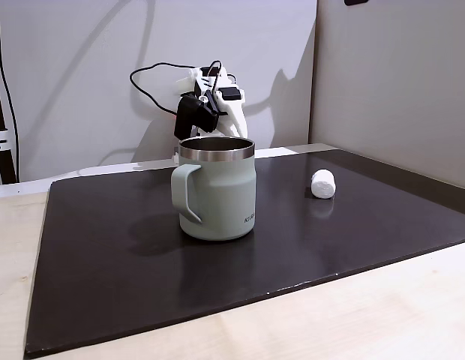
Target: Grasp a gauze and put it in the cup.
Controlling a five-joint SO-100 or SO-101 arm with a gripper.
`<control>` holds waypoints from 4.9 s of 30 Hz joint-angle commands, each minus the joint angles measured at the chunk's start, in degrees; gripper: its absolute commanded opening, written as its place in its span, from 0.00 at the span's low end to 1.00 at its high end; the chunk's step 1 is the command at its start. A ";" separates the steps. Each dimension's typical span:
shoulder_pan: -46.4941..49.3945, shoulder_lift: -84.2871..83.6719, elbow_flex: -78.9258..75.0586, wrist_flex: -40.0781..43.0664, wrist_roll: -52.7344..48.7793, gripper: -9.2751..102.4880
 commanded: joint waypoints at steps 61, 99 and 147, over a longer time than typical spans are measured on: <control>-9.58 -91.41 -99.05 39.73 -16.44 0.33; -23.12 -146.25 -147.74 58.80 -14.77 0.37; 5.98 -99.84 -143.61 58.97 -12.57 0.08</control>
